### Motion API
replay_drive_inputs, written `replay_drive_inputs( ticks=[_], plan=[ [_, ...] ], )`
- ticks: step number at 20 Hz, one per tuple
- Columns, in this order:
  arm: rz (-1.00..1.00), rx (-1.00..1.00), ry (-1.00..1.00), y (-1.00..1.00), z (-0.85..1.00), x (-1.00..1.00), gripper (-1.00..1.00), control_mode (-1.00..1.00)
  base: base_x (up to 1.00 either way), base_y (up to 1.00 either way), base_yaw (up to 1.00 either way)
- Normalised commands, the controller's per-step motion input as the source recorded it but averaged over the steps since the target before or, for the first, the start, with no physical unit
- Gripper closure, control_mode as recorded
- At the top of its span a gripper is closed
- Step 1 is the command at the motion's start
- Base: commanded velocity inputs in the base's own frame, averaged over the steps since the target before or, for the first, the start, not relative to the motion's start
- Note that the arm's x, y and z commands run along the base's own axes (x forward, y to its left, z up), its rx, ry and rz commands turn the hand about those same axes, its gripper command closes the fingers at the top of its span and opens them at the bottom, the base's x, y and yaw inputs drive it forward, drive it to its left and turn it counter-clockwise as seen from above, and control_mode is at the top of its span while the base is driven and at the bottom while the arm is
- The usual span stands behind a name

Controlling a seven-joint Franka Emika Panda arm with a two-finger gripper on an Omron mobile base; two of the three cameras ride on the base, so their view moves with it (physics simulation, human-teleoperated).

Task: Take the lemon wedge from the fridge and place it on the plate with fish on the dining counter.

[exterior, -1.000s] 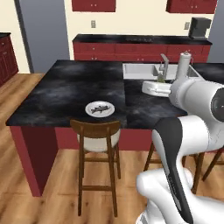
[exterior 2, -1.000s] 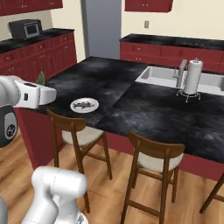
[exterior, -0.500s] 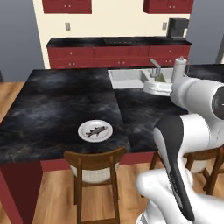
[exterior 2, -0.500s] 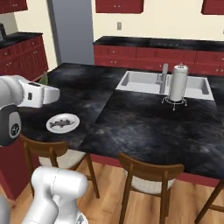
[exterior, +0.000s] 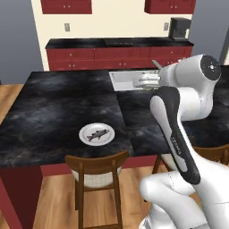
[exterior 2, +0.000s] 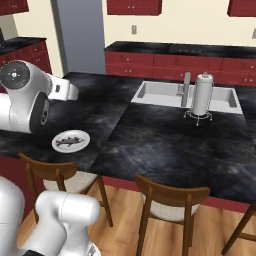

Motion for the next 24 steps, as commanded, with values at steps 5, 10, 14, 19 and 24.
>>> replay_drive_inputs(
  ticks=[5, 10, 14, 19, 24],
  plan=[
    [0.48, 0.02, 0.23, -0.14, -0.44, 0.83, 1.0, -1.0, 0.0, 0.0, 0.0],
    [0.28, -0.08, 0.31, 0.57, -1.0, 1.0, 1.0, -1.0, 0.0, 0.0, 0.0],
    [0.21, -0.06, 0.2, 0.78, -0.94, 1.0, 1.0, -1.0, 0.0, 0.0, 0.0],
    [0.15, -0.12, 0.11, 0.73, -0.95, 0.96, 1.0, -1.0, 0.0, 0.0, 0.0],
    [-0.11, -0.43, 0.09, 0.65, -0.99, 0.49, 1.0, -1.0, 0.0, 0.0, 0.0]
  ],
)
